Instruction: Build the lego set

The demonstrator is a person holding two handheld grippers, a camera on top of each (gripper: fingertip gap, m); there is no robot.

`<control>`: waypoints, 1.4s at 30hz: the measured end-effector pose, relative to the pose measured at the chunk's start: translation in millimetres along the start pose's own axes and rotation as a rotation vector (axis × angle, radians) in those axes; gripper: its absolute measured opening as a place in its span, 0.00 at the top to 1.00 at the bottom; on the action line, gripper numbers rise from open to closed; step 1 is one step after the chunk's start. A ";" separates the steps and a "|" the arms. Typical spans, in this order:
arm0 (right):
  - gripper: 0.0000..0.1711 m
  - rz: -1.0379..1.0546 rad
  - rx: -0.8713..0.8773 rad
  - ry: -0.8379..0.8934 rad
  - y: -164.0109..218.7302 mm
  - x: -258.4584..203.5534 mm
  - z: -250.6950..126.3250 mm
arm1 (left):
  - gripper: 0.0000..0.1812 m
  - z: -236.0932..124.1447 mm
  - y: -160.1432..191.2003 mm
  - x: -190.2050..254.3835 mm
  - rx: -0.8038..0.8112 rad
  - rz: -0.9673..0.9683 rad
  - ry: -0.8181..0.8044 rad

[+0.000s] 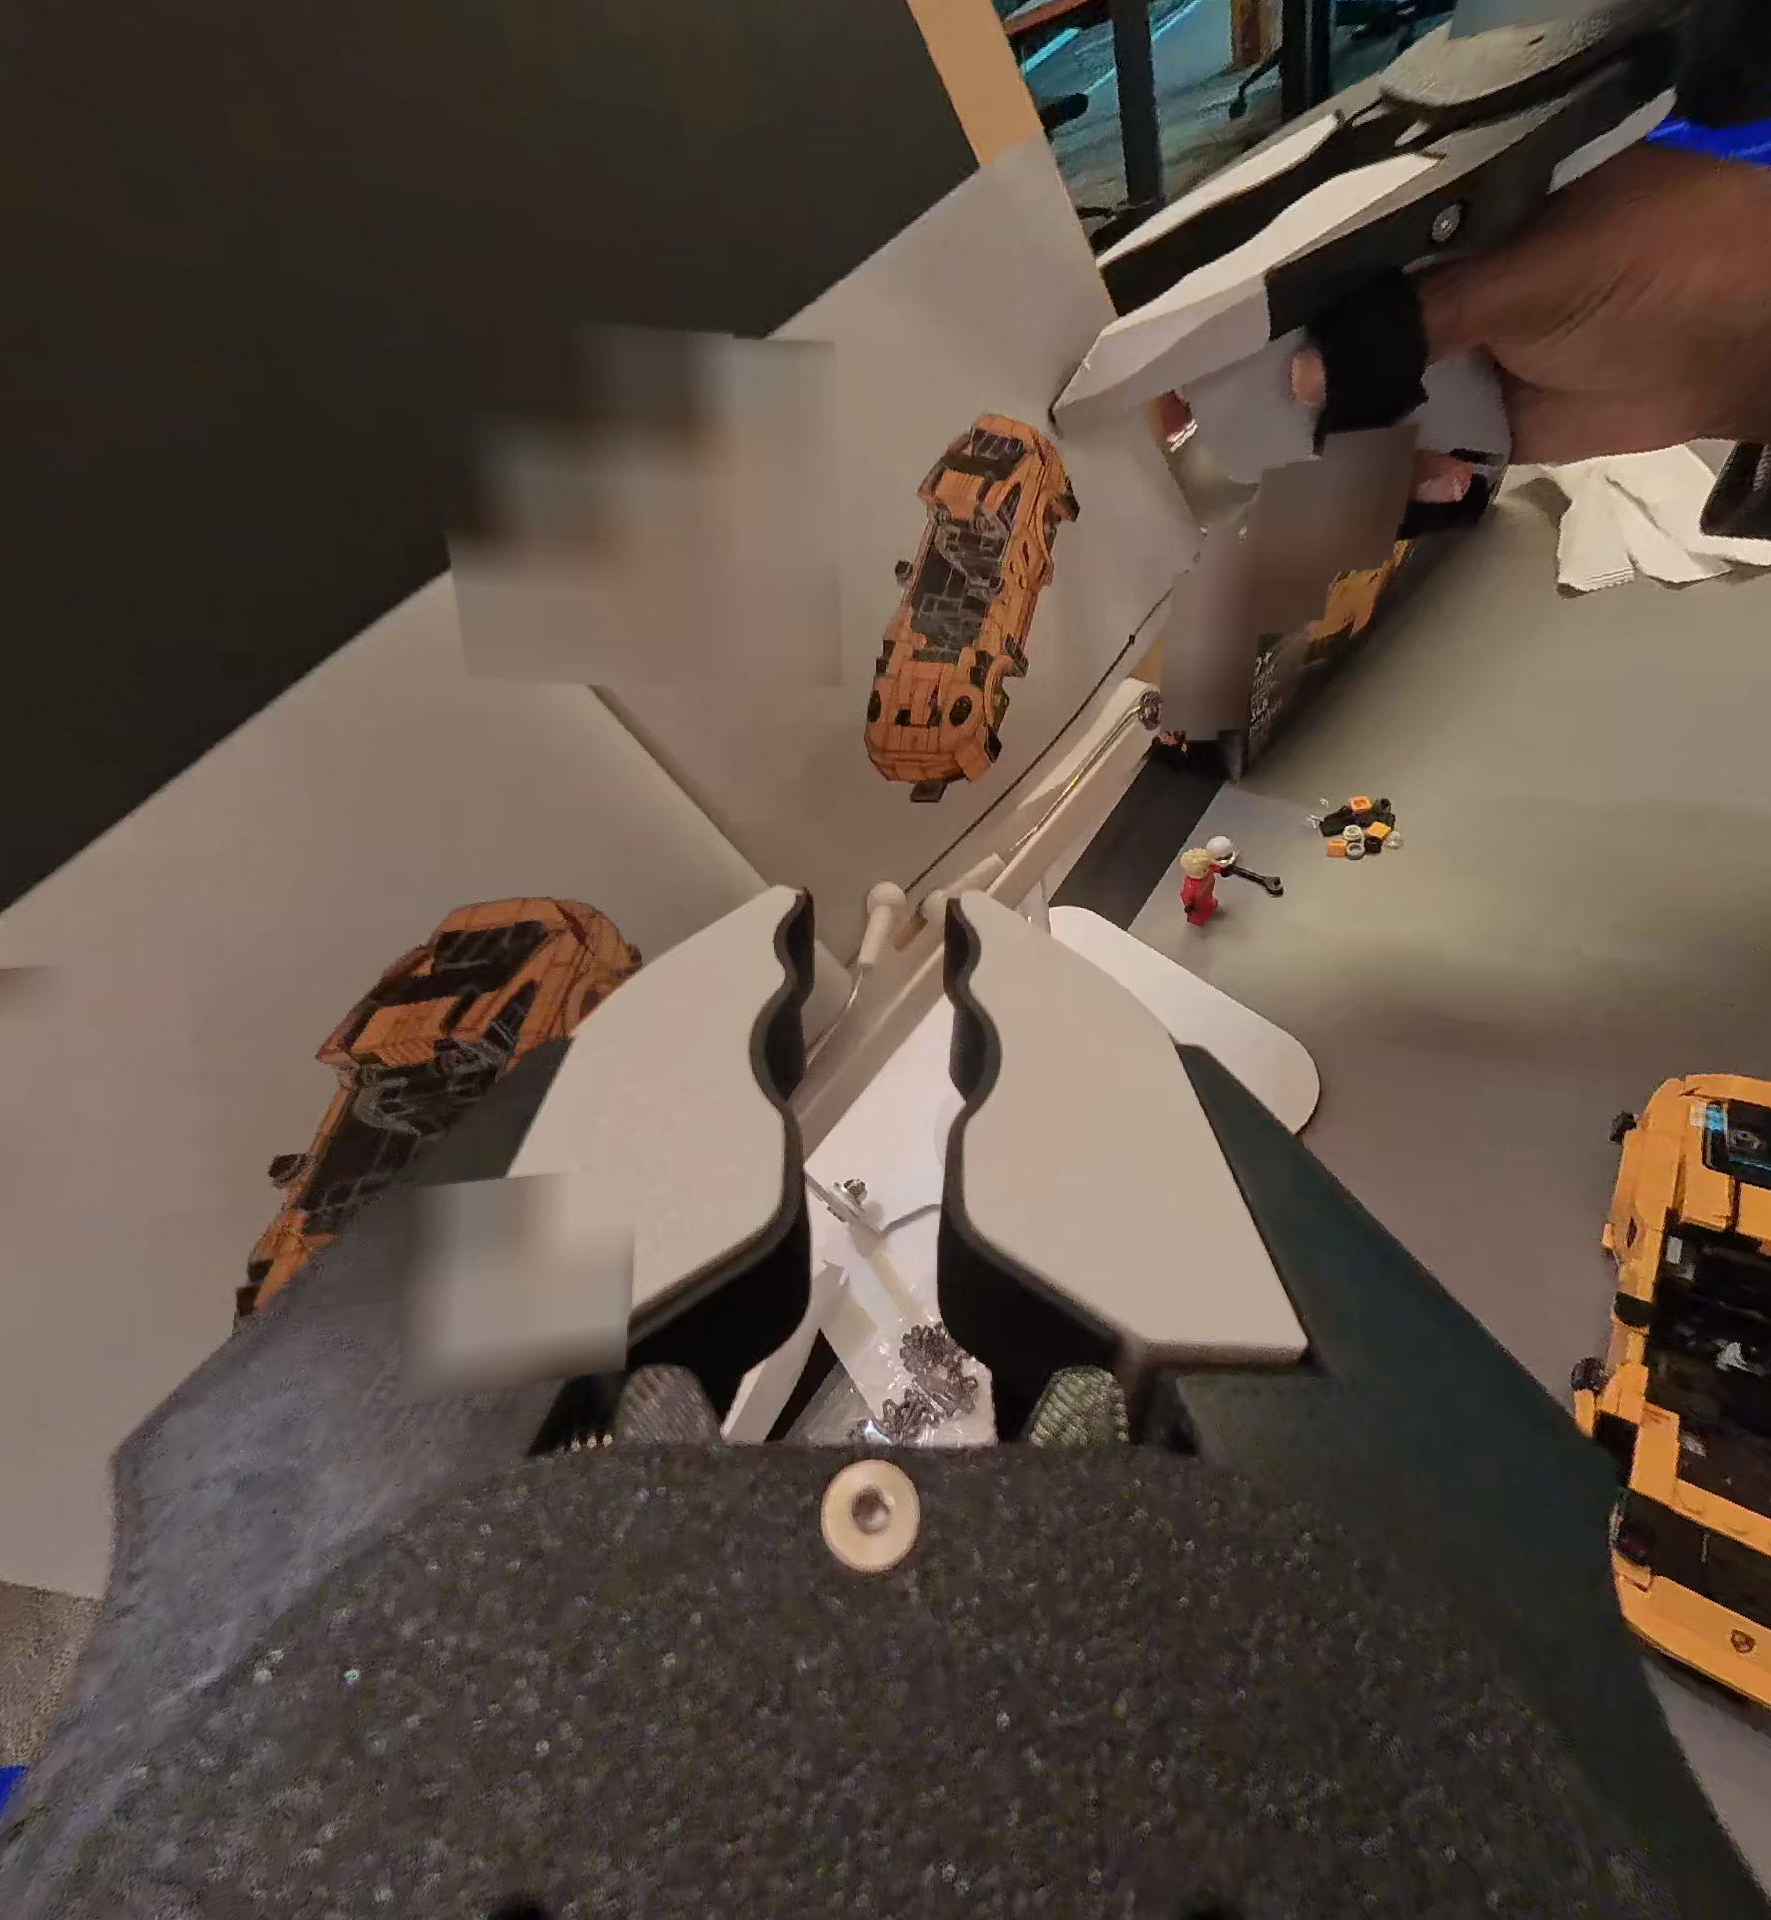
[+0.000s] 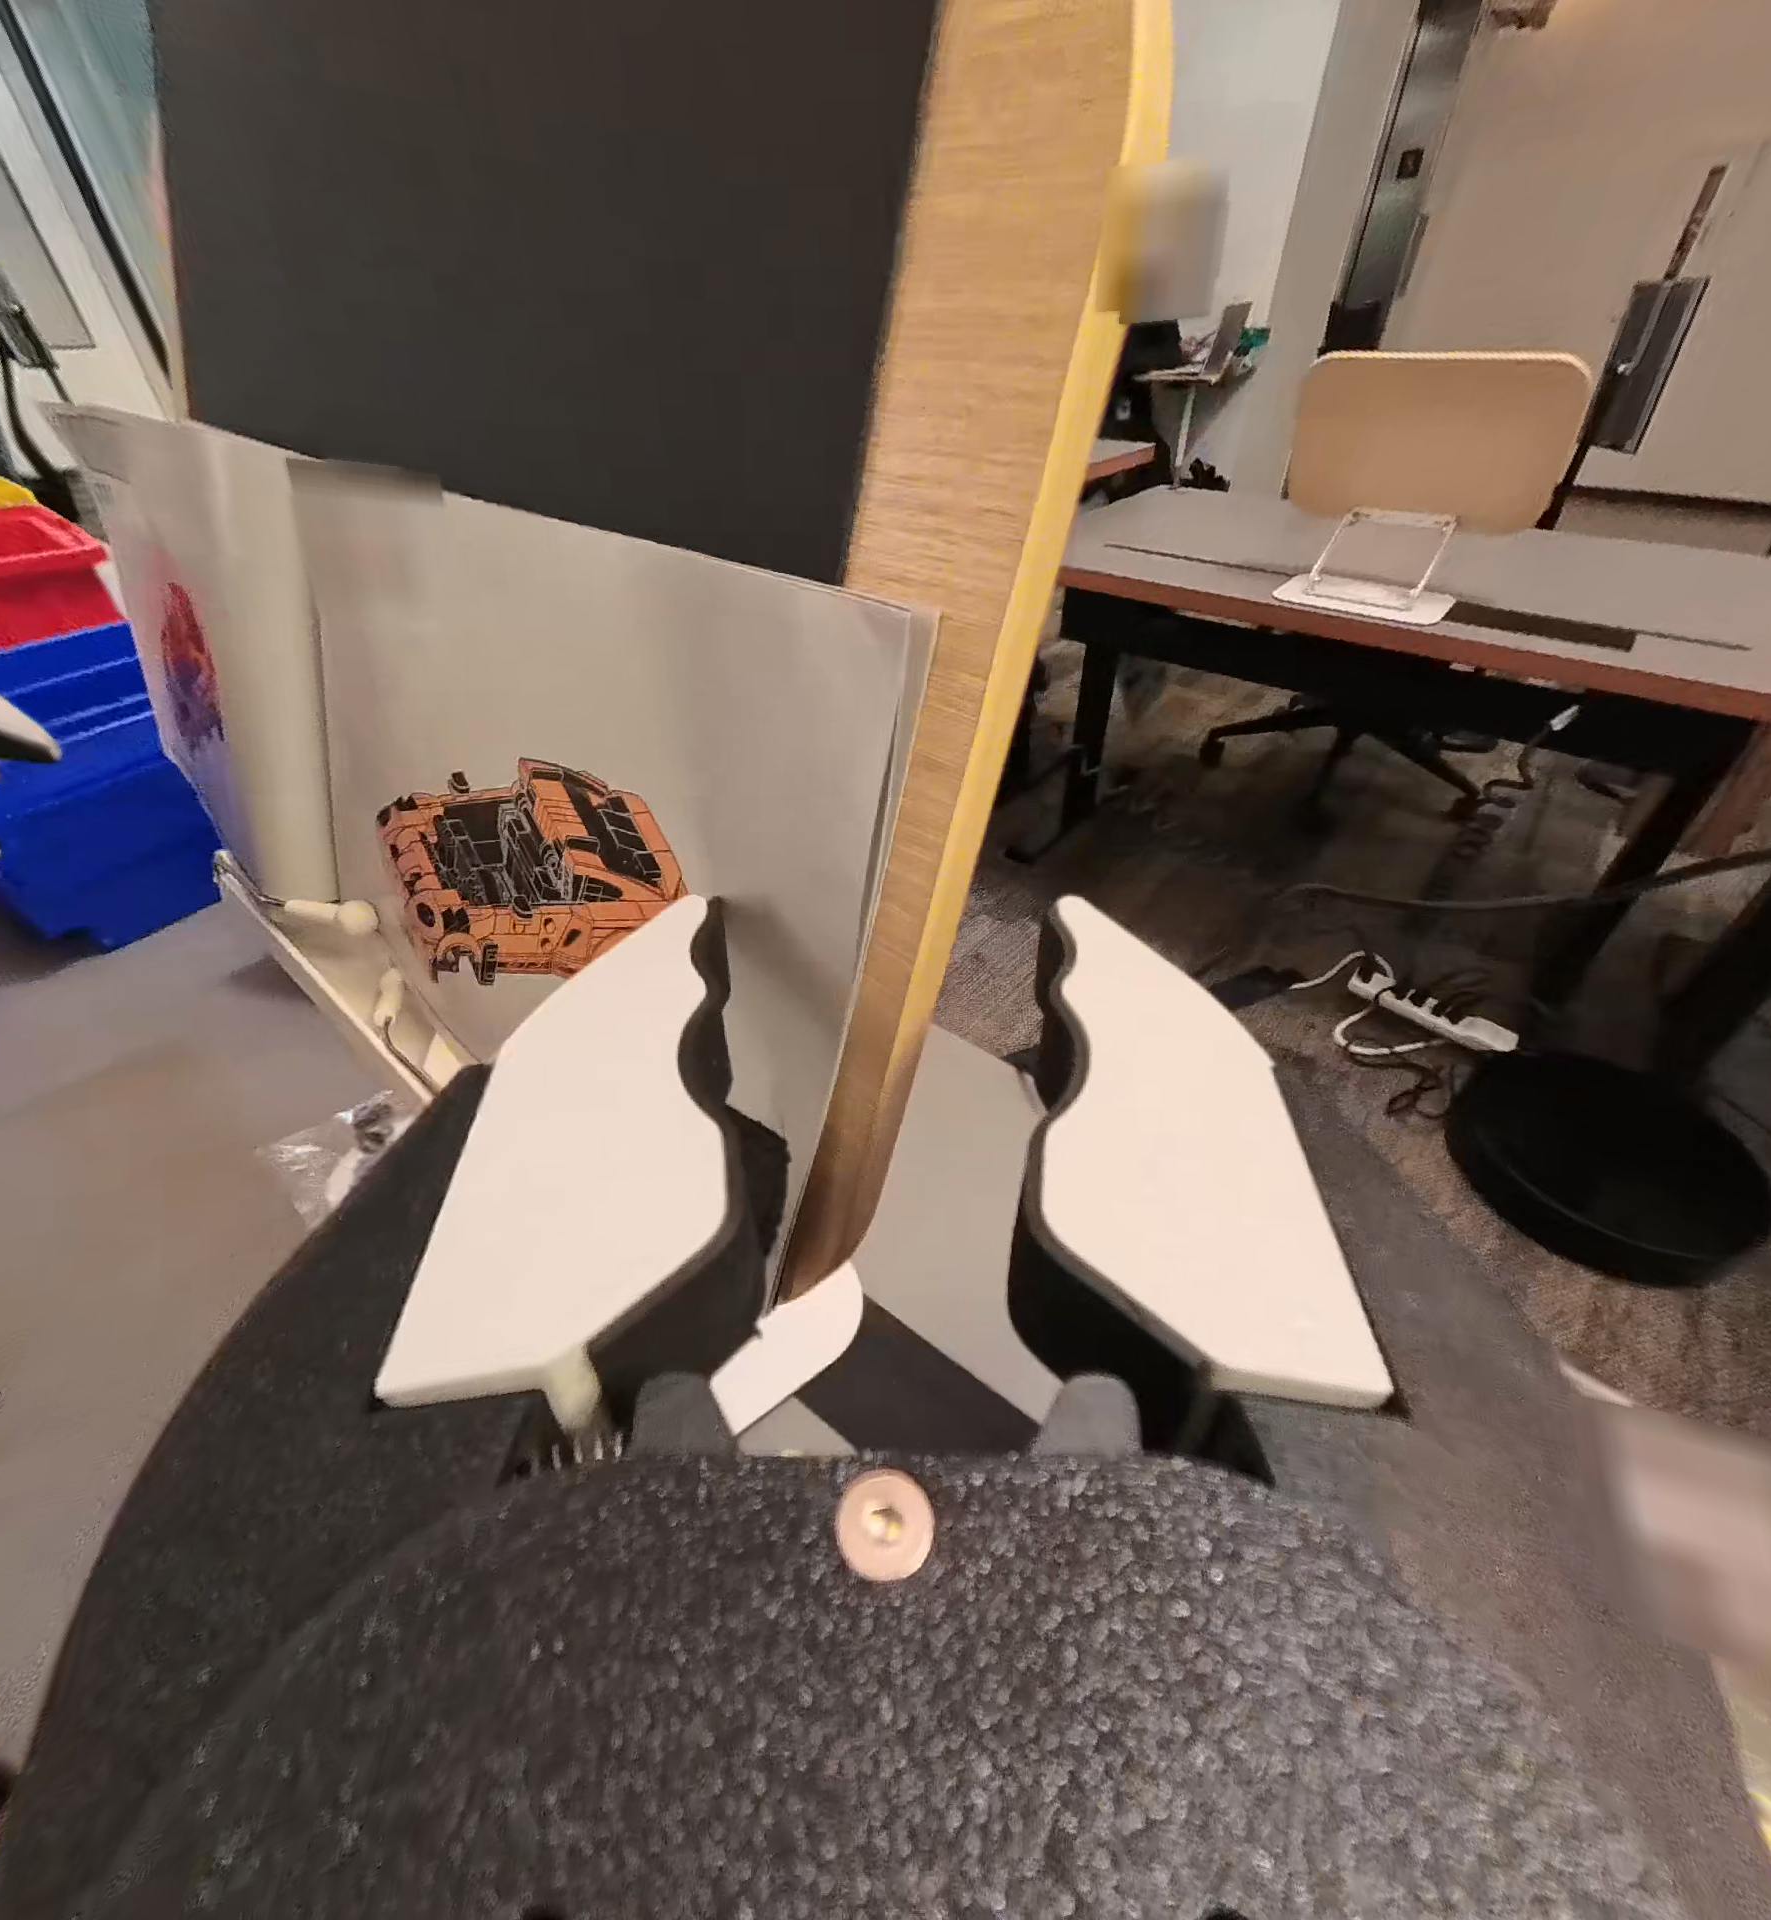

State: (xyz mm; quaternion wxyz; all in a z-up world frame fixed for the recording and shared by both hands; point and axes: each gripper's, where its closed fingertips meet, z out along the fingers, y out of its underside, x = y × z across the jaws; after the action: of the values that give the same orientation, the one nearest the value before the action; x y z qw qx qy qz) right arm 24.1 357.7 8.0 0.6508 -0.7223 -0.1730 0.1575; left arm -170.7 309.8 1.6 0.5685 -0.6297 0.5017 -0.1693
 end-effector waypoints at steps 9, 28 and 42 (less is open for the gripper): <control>0.65 -0.084 0.031 0.043 -15.3 -11.8 -29.0 | 0.90 -32.2 15.6 -2.8 0.083 -0.212 -0.024; 1.00 -0.167 -0.029 0.373 28.7 -49.6 0.8 | 0.98 -74.0 67.9 -0.4 0.208 -0.423 -0.177; 1.00 -0.181 -0.077 0.535 24.5 -42.9 3.5 | 0.99 -91.2 69.7 -25.9 0.276 -0.468 -0.222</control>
State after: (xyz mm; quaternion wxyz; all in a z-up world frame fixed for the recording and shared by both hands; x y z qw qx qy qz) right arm -14.6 339.1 -16.7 0.6570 -0.7438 -0.0647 -0.1040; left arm -284.2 291.8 -23.8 0.6457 -0.6595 0.2498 -0.2926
